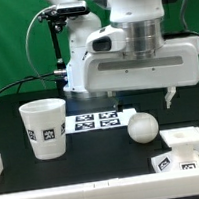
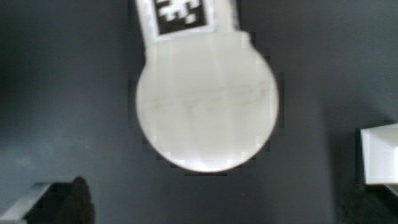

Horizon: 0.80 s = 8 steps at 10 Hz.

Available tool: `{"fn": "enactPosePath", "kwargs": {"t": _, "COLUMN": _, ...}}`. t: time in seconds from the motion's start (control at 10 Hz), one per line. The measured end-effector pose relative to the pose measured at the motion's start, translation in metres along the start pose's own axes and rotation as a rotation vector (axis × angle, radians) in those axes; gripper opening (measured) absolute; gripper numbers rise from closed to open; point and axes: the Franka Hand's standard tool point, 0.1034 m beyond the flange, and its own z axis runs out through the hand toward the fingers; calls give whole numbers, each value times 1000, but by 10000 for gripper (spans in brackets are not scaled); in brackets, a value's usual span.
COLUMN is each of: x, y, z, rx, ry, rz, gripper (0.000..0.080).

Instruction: Assemble lamp

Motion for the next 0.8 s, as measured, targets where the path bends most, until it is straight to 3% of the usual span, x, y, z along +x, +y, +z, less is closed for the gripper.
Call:
{"fn": "enactPosePath", "kwargs": {"t": 0.2, "x": 3, "y": -4, "z": -1, "rx": -33, "ry": -162, "rz": -52, "gripper": 699}}
{"fn": "enactPosePath", "kwargs": {"t": 0.3, "x": 2, "y": -6, "z": 1, "rx": -37, "ry": -203, "rz": -60, "gripper": 699}}
{"fn": "enactPosePath", "kwargs": {"t": 0.6, "x": -5, "y": 1, "z": 5, "rx": -67, "ry": -411, "rz": -50, "gripper": 699}}
{"fn": "enactPosePath", "kwargs": {"t": 0.8, "x": -7, "y": -3, "z": 13, "rx": -65, "ry": -608, "rz": -19, "gripper": 699}}
